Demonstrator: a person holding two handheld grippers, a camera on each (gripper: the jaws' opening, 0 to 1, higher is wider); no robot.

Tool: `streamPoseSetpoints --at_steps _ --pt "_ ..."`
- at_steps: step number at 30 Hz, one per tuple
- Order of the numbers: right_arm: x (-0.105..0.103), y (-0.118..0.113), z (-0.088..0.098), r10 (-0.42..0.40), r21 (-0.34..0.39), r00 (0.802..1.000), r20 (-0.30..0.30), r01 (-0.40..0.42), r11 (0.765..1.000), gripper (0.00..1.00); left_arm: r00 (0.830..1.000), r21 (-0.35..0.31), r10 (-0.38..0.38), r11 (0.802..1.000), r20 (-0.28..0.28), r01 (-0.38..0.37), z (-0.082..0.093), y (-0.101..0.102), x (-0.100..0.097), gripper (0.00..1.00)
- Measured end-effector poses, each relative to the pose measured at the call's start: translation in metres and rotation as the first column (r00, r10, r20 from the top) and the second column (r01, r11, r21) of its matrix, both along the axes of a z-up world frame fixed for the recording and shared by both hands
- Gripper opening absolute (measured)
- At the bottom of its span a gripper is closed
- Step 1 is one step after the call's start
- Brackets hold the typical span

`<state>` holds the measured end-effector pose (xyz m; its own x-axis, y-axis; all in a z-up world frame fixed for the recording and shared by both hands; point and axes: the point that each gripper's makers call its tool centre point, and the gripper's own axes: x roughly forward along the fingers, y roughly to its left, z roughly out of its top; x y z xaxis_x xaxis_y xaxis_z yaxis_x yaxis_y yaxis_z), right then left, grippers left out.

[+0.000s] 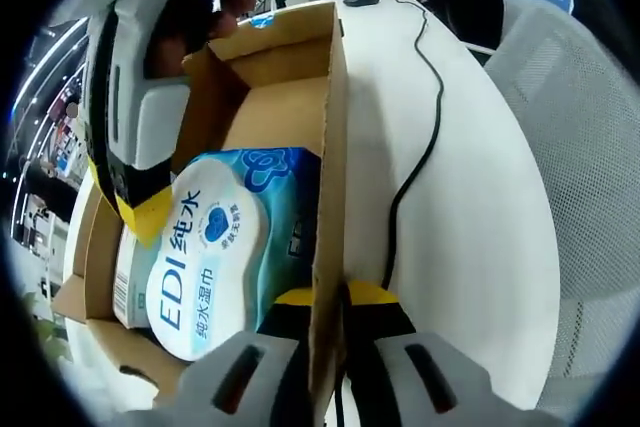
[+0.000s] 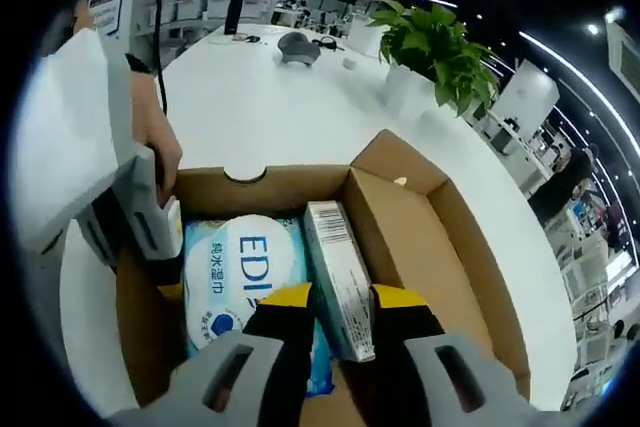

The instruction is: Operate the shoe box by opening the lid, removing the specified soft item, and placing it in the target area until the item is outside and the box remains undamaged.

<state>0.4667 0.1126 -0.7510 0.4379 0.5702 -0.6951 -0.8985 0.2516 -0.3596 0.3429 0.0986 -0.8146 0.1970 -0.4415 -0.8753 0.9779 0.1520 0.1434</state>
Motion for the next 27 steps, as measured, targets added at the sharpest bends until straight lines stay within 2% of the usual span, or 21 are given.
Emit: streamPoseSetpoints --at_steps 1,3,7,9,11,18,23,27 --pt "-0.0005 -0.0003 0.0009 0.0 0.005 1.0 -0.005 0.0 1.0 0.18 1.0 0.0 0.001 1.0 0.0 -0.001 0.0 0.0 -0.0001 0.03" --pt "0.0048 -0.0025 0.0021 0.03 -0.037 0.998 0.059 -0.028 0.999 0.18 1.0 0.0 0.001 1.0 -0.002 -0.001 0.0001 -0.0001 0.0 0.03" --pt "0.0046 0.0003 -0.0005 0.043 -0.028 0.998 0.042 -0.041 0.999 0.16 1.0 0.001 -0.002 1.0 -0.001 0.002 0.0005 -0.0003 -0.0002 0.03" --pt "0.0045 -0.0005 -0.0008 0.031 -0.004 0.998 0.053 -0.03 1.0 0.15 1.0 0.001 -0.003 1.0 -0.002 0.003 0.0007 -0.0003 0.0 0.03" --pt "0.0054 -0.0009 -0.0003 0.02 0.014 0.999 0.036 -0.02 1.0 0.15 1.0 0.002 -0.001 1.0 -0.003 0.001 0.0007 -0.0001 0.0003 0.03" --pt "0.0052 -0.0011 -0.0011 0.013 0.008 0.999 0.031 -0.013 1.0 0.15 1.0 0.003 0.001 1.0 -0.003 -0.001 0.0006 -0.0002 0.0004 0.03" --pt "0.0062 -0.0026 -0.0015 -0.024 0.042 1.0 0.005 0.024 0.999 0.14 1.0 0.003 0.001 1.0 -0.004 -0.001 0.0008 -0.0003 0.0006 0.03" --pt "0.0061 -0.0026 -0.0019 -0.028 0.039 1.0 0.01 0.028 0.999 0.14 1.0 0.003 0.003 1.0 -0.004 -0.003 0.0012 -0.0003 0.0005 0.03"
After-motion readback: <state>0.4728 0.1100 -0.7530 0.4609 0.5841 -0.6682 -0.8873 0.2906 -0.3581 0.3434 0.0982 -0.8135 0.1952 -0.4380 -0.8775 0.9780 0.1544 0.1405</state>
